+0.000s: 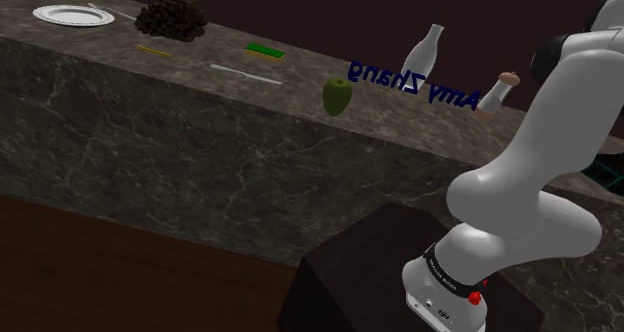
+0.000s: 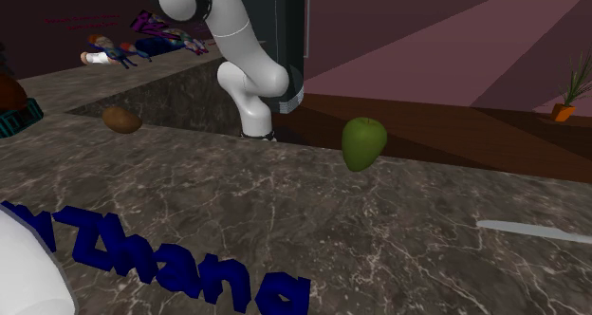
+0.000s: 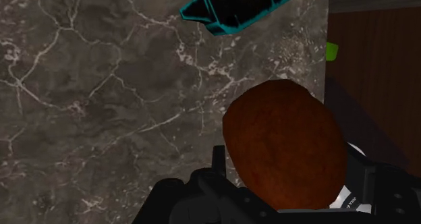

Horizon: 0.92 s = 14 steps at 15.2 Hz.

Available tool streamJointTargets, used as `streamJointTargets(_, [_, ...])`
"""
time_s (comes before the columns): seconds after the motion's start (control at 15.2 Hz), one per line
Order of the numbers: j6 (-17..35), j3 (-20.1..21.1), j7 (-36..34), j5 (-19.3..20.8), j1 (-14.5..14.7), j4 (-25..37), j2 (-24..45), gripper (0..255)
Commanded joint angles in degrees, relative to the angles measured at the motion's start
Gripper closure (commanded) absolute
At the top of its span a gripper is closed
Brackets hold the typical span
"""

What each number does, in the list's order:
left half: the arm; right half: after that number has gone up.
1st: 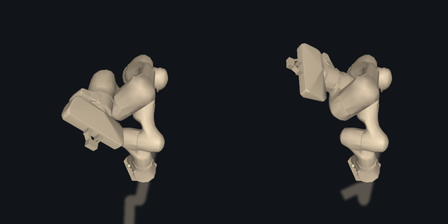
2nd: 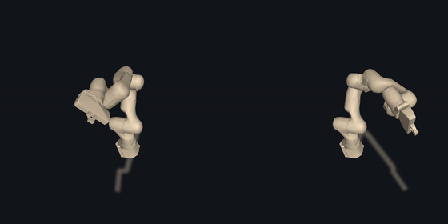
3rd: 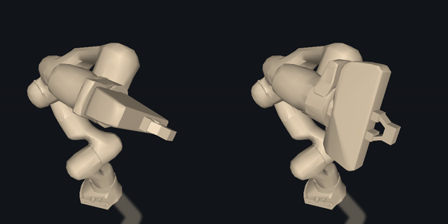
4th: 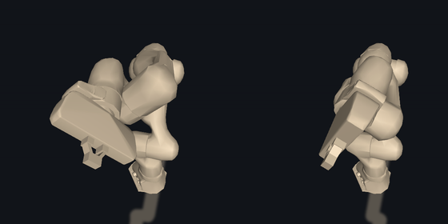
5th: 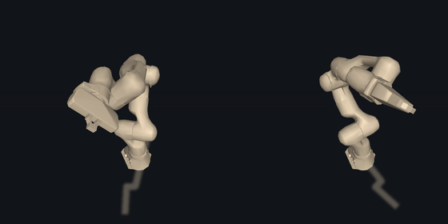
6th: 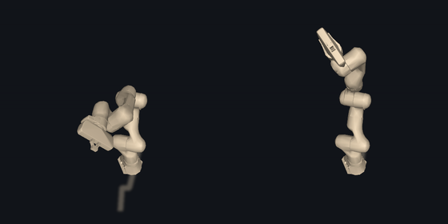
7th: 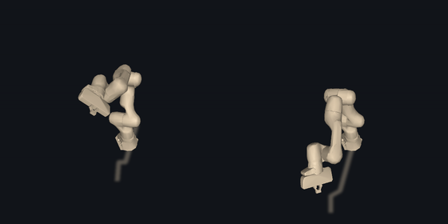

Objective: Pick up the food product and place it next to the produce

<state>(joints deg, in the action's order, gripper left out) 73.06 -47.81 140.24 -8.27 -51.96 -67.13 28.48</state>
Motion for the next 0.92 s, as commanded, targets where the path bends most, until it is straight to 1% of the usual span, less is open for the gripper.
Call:
streamJointTargets(0.0, [2.18,-0.15,-0.29,0.47,1.02,-3.01,-0.83,255])
streamJointTargets(0.4, [7.34,-0.18,-1.04,0.93,2.76,-9.27,-1.81,255])
streamJointTargets(0.86, [12.84,0.0,-1.63,0.92,3.98,-15.23,-2.06,255])
